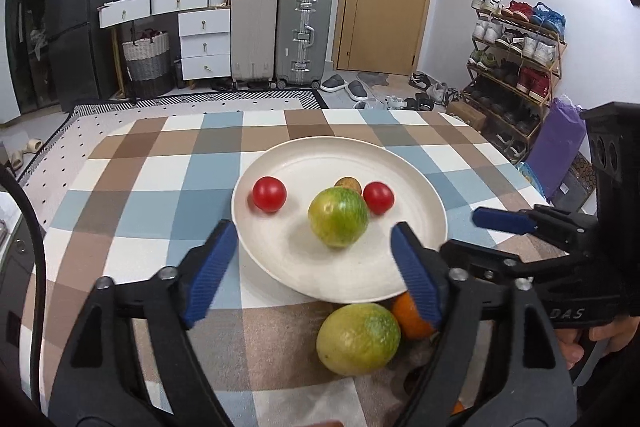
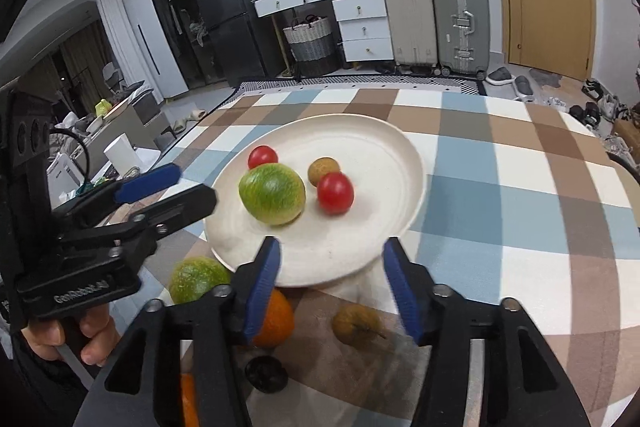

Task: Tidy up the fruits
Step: 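Open both tools to release the passion fruit and tomato onto the plate, then withdraw both open tools from the plate toward the remaining fruits, then grasp a brown fruit with the right tool while the left tool grasps a yellow-green passion fruit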

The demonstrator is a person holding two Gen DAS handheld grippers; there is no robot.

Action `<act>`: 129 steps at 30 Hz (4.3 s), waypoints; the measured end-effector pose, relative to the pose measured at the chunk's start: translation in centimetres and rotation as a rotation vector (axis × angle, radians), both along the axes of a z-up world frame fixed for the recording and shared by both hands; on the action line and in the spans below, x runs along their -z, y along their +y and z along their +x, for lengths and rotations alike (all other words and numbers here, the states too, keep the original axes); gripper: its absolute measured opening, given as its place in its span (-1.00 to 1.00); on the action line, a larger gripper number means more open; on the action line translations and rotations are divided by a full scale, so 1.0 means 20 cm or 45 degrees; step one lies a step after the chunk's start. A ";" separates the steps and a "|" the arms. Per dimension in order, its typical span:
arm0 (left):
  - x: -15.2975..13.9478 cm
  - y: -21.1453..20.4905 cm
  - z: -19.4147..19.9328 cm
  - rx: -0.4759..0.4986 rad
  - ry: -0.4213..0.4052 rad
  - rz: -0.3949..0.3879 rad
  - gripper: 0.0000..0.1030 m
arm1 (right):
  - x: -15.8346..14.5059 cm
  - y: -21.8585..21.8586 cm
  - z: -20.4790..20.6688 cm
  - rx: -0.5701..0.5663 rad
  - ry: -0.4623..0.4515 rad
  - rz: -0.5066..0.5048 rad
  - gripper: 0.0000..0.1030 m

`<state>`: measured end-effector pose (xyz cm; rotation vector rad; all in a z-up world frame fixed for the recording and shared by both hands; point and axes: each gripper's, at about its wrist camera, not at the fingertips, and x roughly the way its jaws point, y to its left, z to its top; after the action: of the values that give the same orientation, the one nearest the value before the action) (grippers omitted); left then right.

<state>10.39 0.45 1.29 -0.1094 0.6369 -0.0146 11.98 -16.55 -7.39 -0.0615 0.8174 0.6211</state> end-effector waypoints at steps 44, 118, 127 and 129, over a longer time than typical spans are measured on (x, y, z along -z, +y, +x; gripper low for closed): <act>0.16 -0.07 -0.21 0.067 0.167 -0.007 0.99 | 0.13 -0.16 -0.12 -0.003 0.128 -0.043 0.68; 0.14 0.02 -0.18 0.058 0.140 -0.155 -0.09 | -0.06 -0.06 -0.18 -0.022 -0.031 -0.040 -0.46; 0.08 0.04 -0.17 0.038 0.105 -0.102 -0.09 | -0.13 -0.07 -0.16 0.014 -0.057 0.031 -0.46; 0.08 0.04 -0.16 0.039 0.109 -0.102 -0.09 | -0.14 -0.07 -0.16 0.019 -0.063 0.040 -0.46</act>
<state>7.24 1.35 -0.28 -0.1782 0.7235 -0.0654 8.88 -17.93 -4.53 -0.0418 0.7595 0.6160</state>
